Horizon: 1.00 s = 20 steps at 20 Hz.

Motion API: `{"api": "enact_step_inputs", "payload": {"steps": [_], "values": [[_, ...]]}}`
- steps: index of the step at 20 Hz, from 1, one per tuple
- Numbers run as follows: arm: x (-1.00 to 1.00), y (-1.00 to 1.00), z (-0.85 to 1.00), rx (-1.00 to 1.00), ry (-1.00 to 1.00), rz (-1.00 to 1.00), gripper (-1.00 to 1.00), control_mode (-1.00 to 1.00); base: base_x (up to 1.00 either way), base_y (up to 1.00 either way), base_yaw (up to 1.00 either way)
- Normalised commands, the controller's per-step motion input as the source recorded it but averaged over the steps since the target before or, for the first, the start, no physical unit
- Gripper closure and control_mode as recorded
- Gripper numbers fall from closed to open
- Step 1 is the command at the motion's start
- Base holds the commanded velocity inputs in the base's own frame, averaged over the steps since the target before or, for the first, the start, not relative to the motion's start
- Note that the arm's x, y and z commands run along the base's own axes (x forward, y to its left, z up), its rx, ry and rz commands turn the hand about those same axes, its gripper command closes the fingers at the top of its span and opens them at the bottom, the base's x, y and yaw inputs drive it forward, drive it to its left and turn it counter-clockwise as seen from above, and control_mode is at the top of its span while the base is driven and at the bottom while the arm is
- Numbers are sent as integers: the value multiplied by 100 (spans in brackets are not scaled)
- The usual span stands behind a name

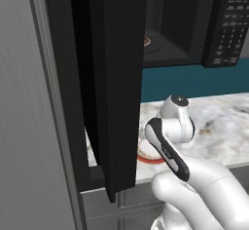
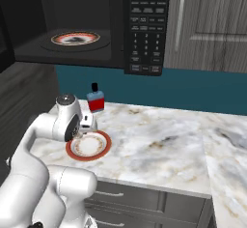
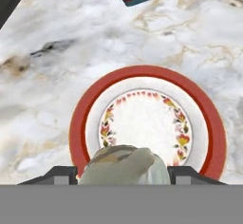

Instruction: Pick the garlic from the microwave and place it on plate located on the counter.

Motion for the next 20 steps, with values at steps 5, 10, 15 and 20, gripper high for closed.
{"api": "enact_step_inputs", "payload": {"steps": [5,10,15,20], "values": [[9,0,-50,-1,0,0,100,-100,0,0,0],[14,0,-24,0,8,0,100,-100,0,0,0],[8,-3,-13,0,14,0,100,-100,0,0,0],[20,0,-27,0,3,0,100,-100,0,0,0]]}}
